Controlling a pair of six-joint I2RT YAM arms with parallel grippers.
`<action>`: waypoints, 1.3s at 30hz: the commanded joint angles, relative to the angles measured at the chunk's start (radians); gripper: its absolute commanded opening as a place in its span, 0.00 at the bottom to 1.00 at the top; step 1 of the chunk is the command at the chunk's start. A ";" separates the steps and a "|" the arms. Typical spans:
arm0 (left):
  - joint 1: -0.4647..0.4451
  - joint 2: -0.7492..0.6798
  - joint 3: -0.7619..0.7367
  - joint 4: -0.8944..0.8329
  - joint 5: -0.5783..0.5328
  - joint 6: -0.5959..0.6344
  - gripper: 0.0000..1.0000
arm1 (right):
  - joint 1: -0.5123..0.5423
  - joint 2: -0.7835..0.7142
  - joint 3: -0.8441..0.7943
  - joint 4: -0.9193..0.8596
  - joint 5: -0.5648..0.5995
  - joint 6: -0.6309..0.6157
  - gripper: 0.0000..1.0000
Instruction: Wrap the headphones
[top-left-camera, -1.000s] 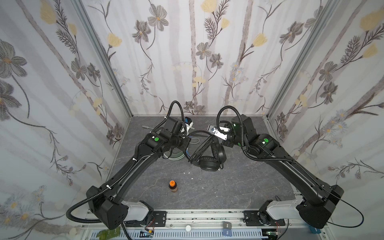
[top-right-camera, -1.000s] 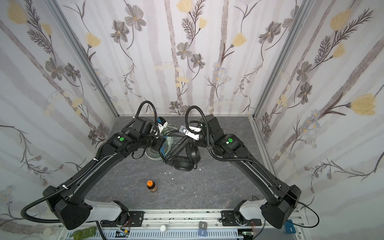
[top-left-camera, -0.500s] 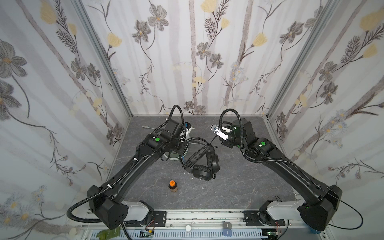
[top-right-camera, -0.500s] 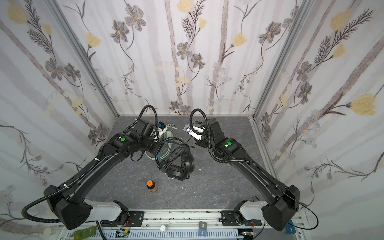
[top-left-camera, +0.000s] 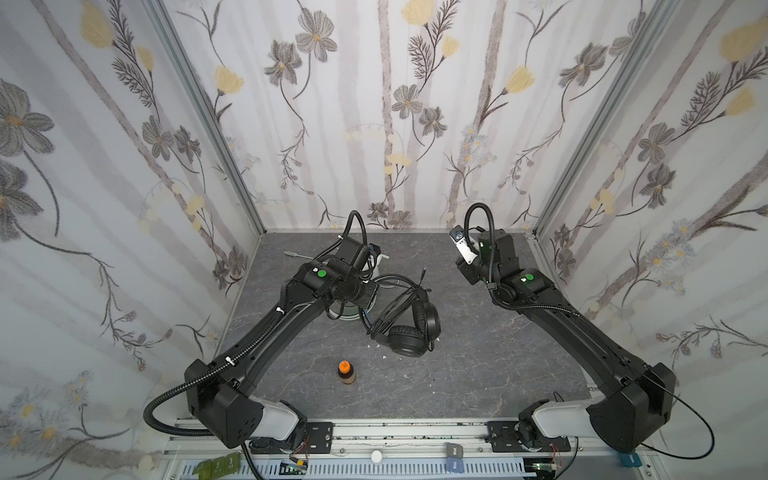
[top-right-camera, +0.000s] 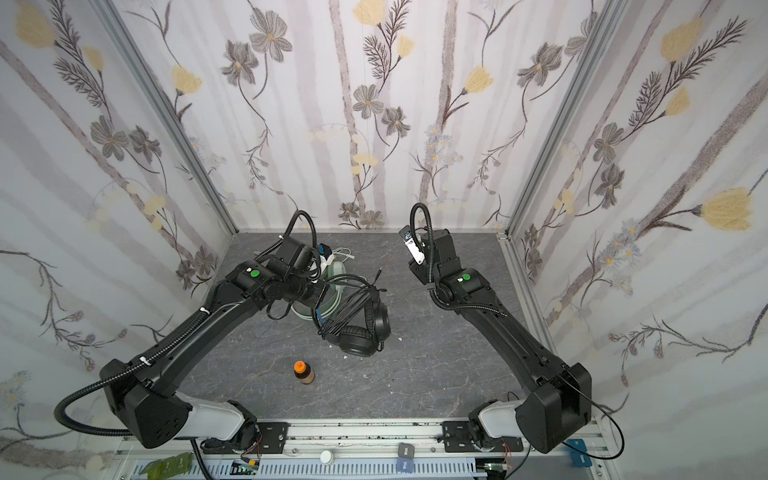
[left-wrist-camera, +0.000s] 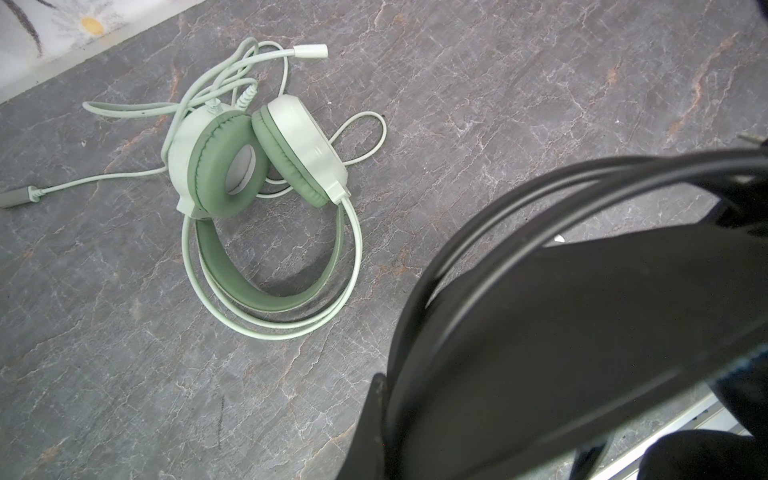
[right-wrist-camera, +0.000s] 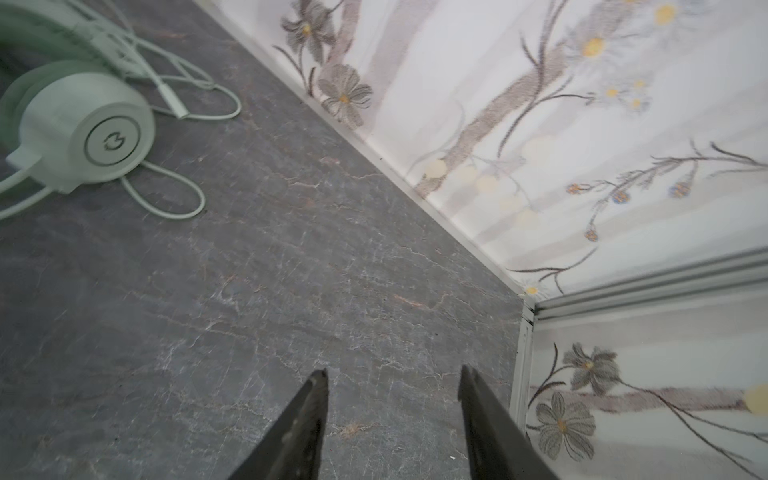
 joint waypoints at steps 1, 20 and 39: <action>-0.005 0.024 0.014 0.035 -0.013 -0.130 0.00 | -0.002 -0.031 0.032 0.027 0.003 0.185 0.60; -0.087 0.554 0.407 0.179 -0.168 -0.564 0.00 | -0.001 -0.441 -0.319 0.094 -0.121 0.311 1.00; -0.091 1.130 1.082 -0.002 -0.134 -0.726 0.00 | -0.034 -0.472 -0.313 0.119 0.001 0.316 1.00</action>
